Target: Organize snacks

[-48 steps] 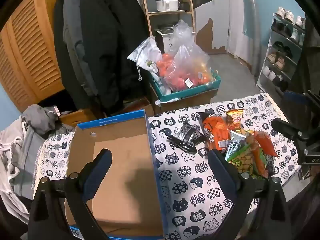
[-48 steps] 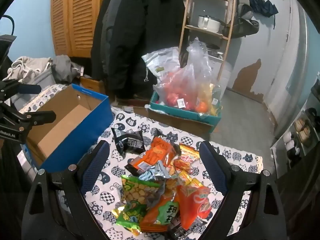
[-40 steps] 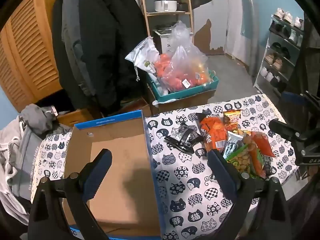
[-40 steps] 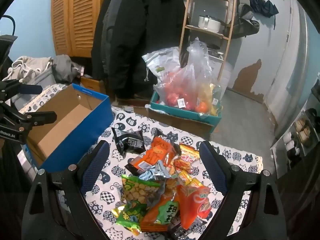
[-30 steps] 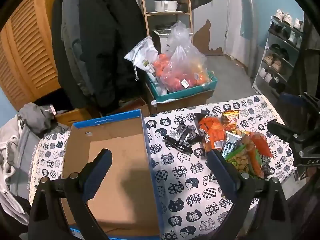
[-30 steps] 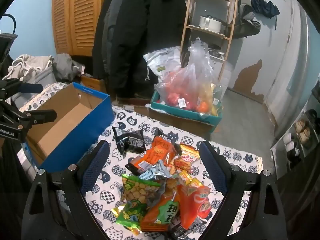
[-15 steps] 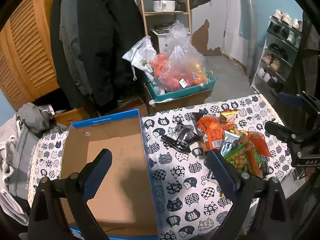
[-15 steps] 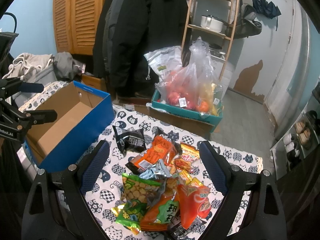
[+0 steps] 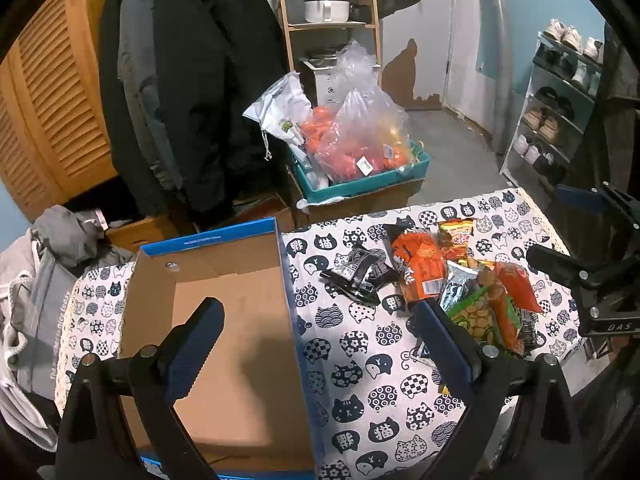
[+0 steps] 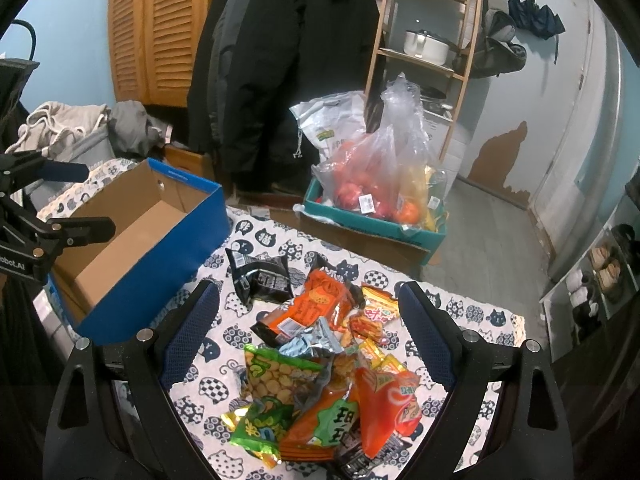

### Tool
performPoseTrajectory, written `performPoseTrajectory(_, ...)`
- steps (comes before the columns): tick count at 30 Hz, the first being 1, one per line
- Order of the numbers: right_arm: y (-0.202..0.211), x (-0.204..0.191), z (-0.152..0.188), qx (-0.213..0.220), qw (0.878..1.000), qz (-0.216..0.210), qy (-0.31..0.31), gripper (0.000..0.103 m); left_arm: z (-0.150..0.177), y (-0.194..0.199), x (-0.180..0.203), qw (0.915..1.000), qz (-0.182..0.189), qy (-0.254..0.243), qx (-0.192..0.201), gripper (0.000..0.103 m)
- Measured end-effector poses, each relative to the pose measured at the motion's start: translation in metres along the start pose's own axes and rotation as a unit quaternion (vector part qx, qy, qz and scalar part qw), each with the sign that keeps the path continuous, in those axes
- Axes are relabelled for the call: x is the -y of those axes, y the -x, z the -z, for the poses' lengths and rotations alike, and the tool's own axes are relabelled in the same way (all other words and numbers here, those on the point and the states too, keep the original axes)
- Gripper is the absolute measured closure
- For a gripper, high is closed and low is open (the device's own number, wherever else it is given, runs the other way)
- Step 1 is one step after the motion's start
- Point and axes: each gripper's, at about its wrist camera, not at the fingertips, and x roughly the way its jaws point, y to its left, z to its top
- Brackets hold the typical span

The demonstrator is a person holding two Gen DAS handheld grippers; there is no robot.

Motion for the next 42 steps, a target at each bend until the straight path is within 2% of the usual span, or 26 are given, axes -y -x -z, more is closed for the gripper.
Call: performPoseTrajectory(42, -0.0013, -0.0015, 0.0008, -0.003, 1.000, 0.002, 0.004, 0.013, 0.0002, 0.0004, 0.0049, 1.0000, 0.000, -0.002, 0.001, 0.005)
